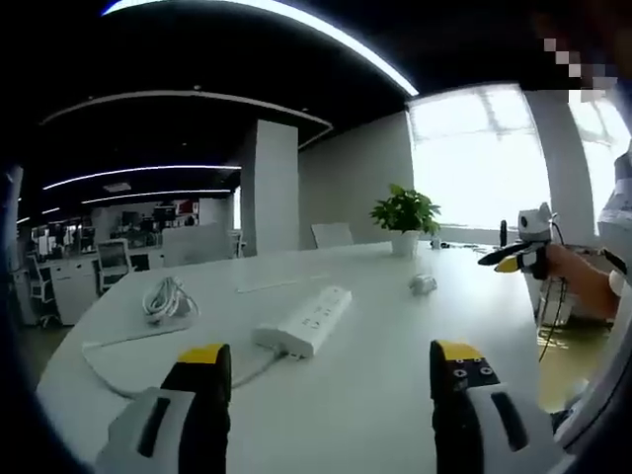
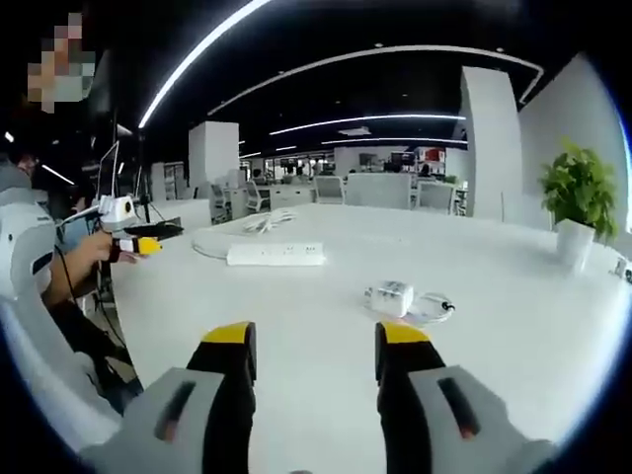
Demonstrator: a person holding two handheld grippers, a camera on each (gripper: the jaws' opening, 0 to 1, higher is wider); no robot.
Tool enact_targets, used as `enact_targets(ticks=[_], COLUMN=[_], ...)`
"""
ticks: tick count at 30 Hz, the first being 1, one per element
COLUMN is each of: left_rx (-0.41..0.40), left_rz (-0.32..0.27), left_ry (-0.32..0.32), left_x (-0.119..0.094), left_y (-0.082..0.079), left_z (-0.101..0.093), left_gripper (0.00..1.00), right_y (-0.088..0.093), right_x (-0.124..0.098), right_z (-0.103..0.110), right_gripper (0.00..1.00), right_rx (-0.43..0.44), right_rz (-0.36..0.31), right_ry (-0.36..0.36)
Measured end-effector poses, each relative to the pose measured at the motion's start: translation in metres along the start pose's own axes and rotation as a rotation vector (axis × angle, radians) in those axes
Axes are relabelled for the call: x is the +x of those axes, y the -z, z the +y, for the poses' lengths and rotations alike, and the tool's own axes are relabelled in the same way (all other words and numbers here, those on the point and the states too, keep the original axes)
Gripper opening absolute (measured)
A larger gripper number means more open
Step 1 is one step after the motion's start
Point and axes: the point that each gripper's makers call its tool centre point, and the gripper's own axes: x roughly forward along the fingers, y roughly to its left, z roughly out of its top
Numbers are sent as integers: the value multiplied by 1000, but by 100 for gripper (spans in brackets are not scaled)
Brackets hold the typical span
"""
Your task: Straighten the power strip on the desk, plug the charger into it
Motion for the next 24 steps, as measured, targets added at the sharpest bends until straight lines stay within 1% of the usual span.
enact_targets(ticks=[3, 6, 10, 12, 16, 19, 24], left_rx=[-40, -47, -28, -4, 19, 11, -4], left_rz=[34, 40, 45, 51, 63, 53, 46], left_ry=[-21, -21, -17, -11, -21, -39, -40], left_x=[-1, -1, 1, 2, 1, 1, 4], left_y=[5, 7, 12, 14, 16, 14, 17], left_z=[5, 6, 4, 2, 3, 8, 10], left_gripper=[88, 88, 88, 88, 88, 88, 88], right_y=[0, 1, 4, 4, 5, 5, 8], right_x=[-1, -1, 2, 3, 3, 4, 7], right_z=[0, 1, 4, 4, 3, 6, 7], right_gripper=[47, 47, 48, 48, 48, 48, 48], right_rx=[-2, 0, 2, 5, 5, 39, 32], right_rz=[1, 1, 8, 5, 4, -15, -24], right_ry=[3, 2, -2, -4, -6, -41, -55])
